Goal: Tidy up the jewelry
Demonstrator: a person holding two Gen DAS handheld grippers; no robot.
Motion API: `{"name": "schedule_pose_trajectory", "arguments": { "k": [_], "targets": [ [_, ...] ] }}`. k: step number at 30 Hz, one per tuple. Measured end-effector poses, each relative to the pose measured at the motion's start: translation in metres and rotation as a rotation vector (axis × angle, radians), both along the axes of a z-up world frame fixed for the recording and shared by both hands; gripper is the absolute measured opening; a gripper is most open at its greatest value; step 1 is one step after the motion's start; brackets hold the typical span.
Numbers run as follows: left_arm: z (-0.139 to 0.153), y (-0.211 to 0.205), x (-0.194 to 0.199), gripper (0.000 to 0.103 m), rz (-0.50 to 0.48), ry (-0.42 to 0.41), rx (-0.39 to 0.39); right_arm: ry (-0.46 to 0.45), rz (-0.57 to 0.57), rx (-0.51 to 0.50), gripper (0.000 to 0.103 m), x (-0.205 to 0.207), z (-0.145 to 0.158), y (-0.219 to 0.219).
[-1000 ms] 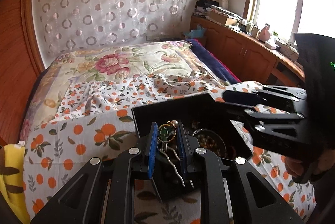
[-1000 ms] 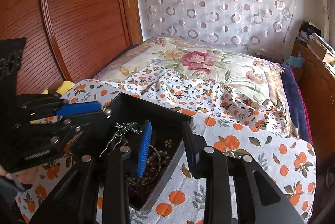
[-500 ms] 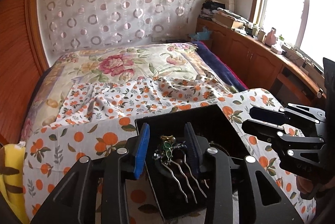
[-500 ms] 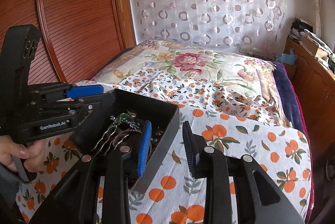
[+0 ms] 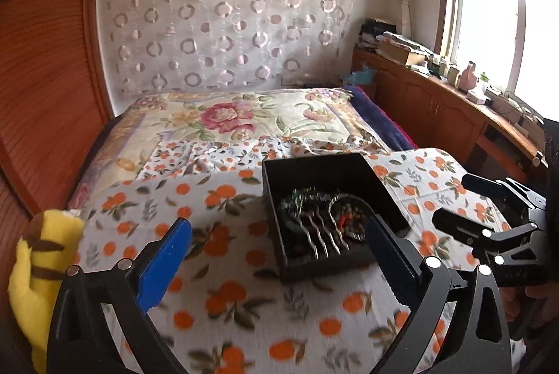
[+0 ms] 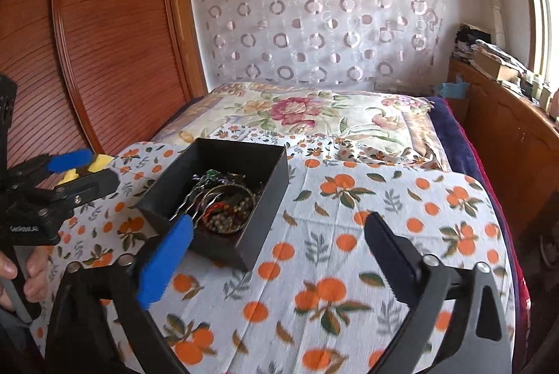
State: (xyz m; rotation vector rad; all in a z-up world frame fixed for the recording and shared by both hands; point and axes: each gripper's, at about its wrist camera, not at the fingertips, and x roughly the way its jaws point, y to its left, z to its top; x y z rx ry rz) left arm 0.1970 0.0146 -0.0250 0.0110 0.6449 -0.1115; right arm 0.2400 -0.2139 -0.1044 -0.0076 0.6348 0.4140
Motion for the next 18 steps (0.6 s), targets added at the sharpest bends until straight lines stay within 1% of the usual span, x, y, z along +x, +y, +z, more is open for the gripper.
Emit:
{"name": "schedule_pose_trajectory", "arguments": {
  "k": [4,7,11,14,18],
  "targets": [
    [0.008,0.001,-0.027,0.095,0.006,-0.007,0.011,-0.014,-0.020,0.004,0.100,-0.023,0.008,-0.003],
    [0.017,-0.001,-0.051,0.095,0.011,-0.031,0.030,-0.037,-0.029,0.008,0.100,-0.044,0.018,-0.003],
    [0.030,-0.003,-0.079,0.095,0.026,-0.067,0.029,-0.102,-0.056,-0.003,0.100,-0.076,0.035,-0.002],
    [0.038,-0.006,-0.099,0.095,0.030,-0.094,0.023,-0.150,-0.071,0.019,0.100,-0.104,0.050,-0.006],
    [0.048,-0.006,-0.128,0.095,0.037,-0.132,0.021,-0.184,-0.094,0.044,0.100,-0.134,0.062,-0.015]
  ]
}}
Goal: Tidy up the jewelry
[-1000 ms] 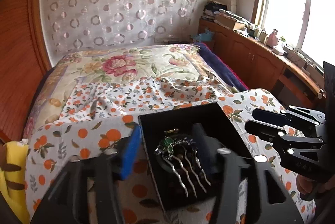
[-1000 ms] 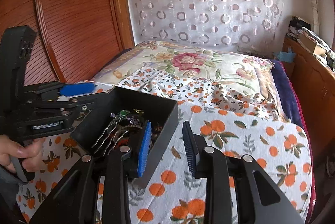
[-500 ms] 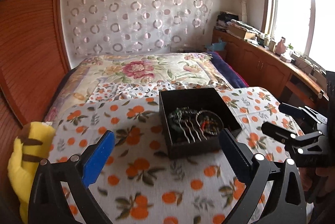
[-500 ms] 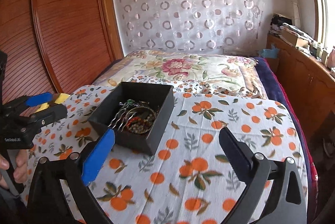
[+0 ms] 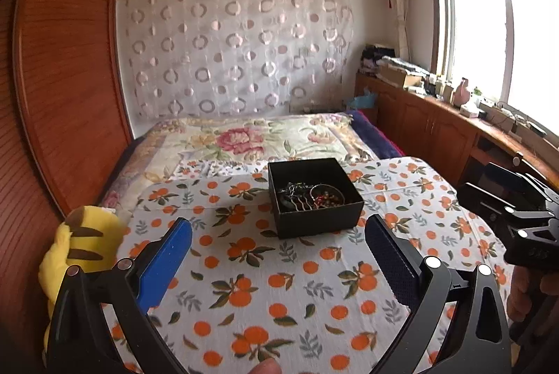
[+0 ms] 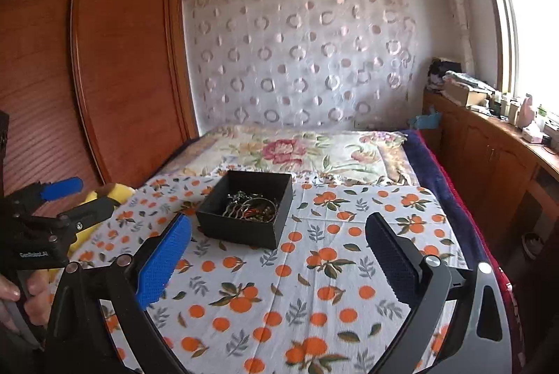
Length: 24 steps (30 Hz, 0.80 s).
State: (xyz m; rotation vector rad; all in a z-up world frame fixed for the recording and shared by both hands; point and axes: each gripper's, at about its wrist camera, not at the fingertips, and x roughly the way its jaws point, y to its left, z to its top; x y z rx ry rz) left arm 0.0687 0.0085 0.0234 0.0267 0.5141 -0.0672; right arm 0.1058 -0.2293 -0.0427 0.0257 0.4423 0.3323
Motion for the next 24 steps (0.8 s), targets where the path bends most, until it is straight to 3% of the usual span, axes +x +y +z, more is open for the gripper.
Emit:
{"name": "schedule_pose_trajectory", "arguments": {
  "k": [7,24],
  "targets": [
    [-0.002,0.002,-0.023,0.095,0.006,0.001,-0.022,-0.017,-0.019,0.006,0.100,-0.021,0.002,-0.007],
    [-0.009,0.007,-0.029,0.095,0.018,-0.007,-0.018,-0.036,-0.061,-0.025,0.100,-0.030,0.000,-0.001]
  ]
}}
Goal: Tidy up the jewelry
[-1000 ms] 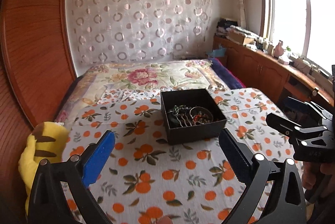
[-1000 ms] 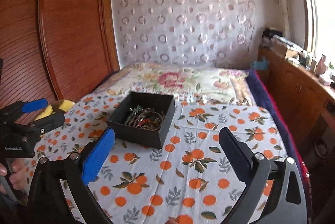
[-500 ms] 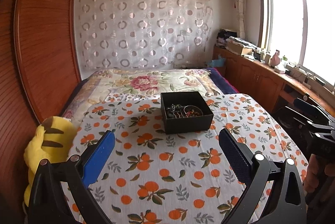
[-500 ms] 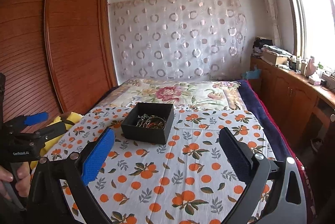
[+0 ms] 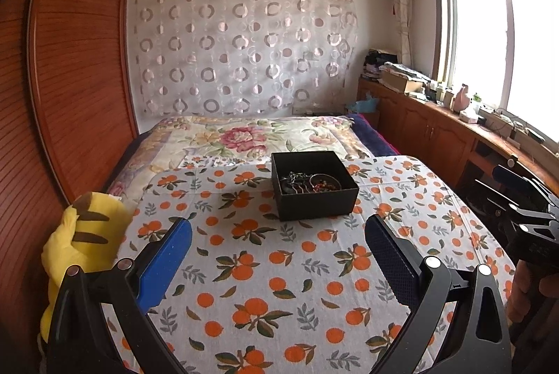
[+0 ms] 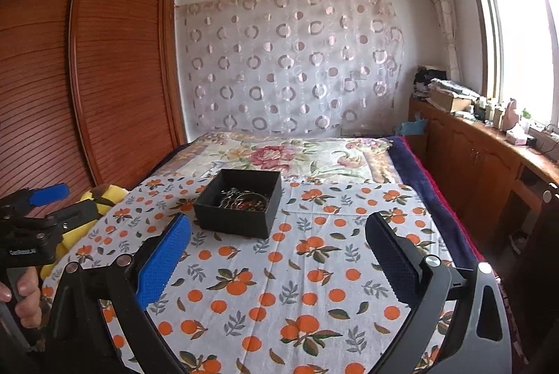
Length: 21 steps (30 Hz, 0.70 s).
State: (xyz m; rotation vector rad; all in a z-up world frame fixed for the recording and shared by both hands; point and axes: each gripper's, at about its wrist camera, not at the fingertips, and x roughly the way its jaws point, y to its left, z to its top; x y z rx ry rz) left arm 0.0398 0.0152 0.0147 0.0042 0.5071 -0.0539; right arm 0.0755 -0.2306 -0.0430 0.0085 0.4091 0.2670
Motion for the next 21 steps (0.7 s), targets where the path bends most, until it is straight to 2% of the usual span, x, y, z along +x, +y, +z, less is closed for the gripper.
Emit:
{"name": "schedule_pose_trajectory", "arguments": {
  "k": [21],
  "targets": [
    [0.0024,-0.0032,-0.0081,0.095,0.000,-0.016,0.009,0.012,-0.001,0.005,0.100,0.0039,-0.0033,-0.0011]
  ]
}}
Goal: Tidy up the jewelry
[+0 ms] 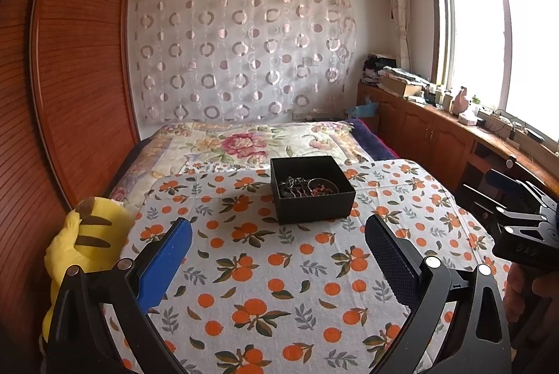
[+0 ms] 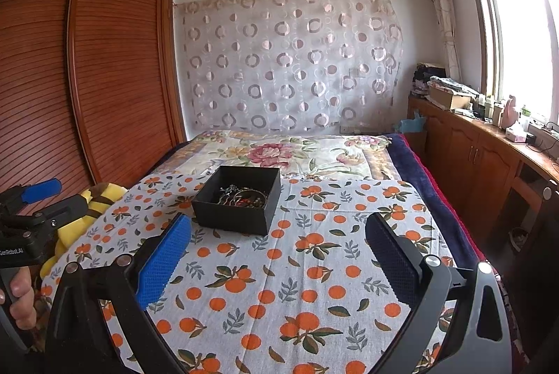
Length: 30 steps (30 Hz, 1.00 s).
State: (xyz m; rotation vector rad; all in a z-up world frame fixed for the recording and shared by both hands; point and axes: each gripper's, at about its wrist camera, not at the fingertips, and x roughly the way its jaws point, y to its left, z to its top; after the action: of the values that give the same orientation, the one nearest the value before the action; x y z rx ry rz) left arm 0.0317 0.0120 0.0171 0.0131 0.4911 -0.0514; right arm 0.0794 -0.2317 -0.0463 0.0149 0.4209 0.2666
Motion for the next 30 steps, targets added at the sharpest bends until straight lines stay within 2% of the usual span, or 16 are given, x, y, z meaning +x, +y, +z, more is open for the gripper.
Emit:
{"name": "schedule_pose_trajectory", "arguments": {
  "k": [13,30],
  "targets": [
    [0.010,-0.004,-0.004,0.096,0.001,-0.012,0.004,0.000,0.001,0.002,0.100,0.000,-0.001,0.000],
    [0.010,-0.006,-0.005,0.096,-0.001,-0.017,0.005,-0.001,0.003,0.001,0.100,0.000,-0.002,0.003]
  ]
}}
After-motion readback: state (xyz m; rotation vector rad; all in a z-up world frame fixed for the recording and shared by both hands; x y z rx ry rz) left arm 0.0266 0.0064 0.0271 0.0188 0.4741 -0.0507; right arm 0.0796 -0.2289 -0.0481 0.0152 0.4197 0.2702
